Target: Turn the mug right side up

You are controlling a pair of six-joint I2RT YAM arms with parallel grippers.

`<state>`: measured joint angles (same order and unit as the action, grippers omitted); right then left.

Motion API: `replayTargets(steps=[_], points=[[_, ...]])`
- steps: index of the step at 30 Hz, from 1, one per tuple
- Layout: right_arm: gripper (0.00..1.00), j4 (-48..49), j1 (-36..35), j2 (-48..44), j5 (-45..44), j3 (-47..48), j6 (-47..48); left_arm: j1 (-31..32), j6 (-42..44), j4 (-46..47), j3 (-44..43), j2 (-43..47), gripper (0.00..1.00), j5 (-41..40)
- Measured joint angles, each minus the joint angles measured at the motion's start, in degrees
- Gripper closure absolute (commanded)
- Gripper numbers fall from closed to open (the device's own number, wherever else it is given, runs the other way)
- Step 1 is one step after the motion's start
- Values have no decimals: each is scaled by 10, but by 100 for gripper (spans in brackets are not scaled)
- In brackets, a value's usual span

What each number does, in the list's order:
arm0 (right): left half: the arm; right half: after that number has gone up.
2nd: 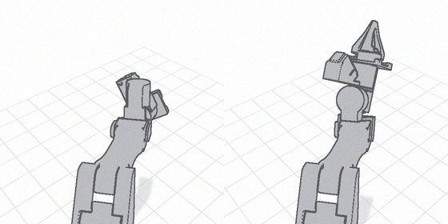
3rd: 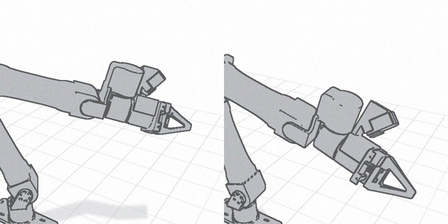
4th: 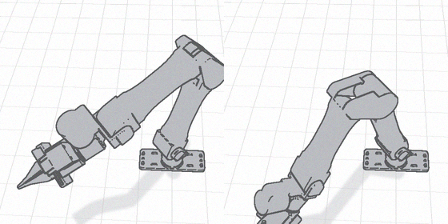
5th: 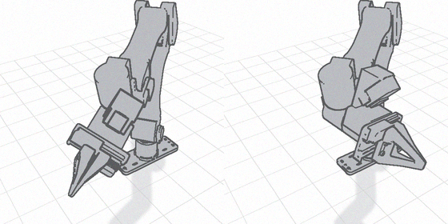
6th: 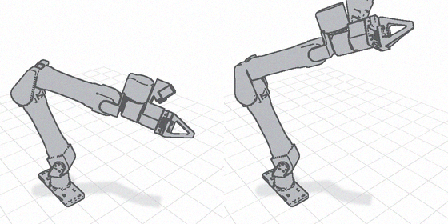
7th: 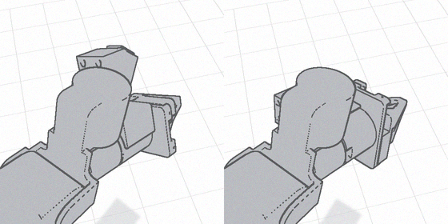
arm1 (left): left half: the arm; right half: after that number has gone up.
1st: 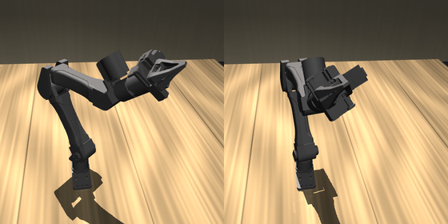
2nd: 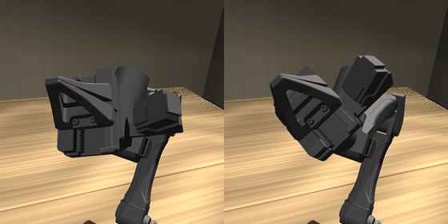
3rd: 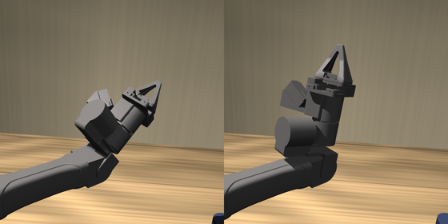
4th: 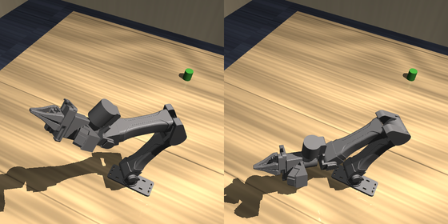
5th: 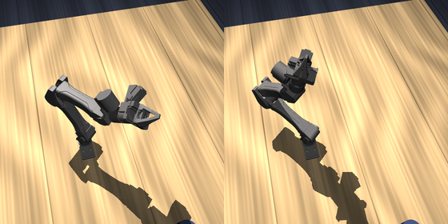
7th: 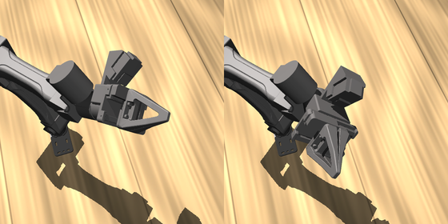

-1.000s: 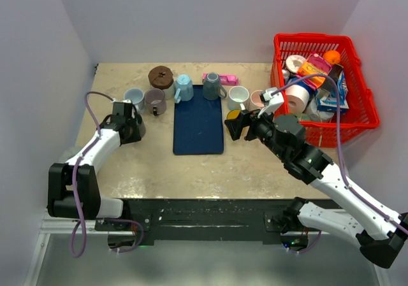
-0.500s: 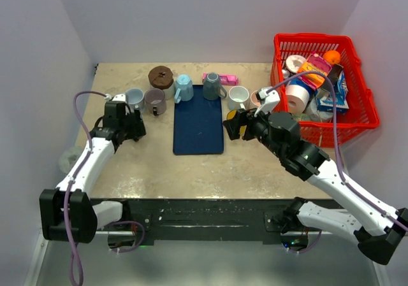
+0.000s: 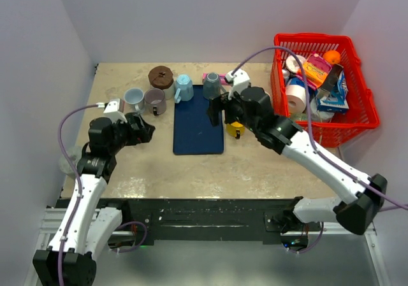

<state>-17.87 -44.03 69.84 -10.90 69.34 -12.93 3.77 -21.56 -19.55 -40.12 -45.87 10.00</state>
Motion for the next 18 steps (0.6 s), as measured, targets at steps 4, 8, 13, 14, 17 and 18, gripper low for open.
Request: replayTargets(steps=[4, 8, 13, 14, 17, 18], points=[[2, 26, 16, 90, 35, 54, 56, 3, -14, 42, 44, 36, 1, 66], [3, 49, 61, 191, 82, 99, 102, 16, -14, 71, 51, 17, 1, 110], [6, 50, 139, 340, 122, 191, 145, 17, -17, 94, 53, -18, 1, 152], [8, 50, 149, 370, 122, 214, 157, 17, -17, 95, 53, -25, 1, 156], [10, 37, 166, 449, 119, 279, 189, 17, -17, 97, 53, -43, 1, 162], [12, 33, 168, 475, 120, 301, 199, 17, -16, 97, 53, -49, 1, 164]])
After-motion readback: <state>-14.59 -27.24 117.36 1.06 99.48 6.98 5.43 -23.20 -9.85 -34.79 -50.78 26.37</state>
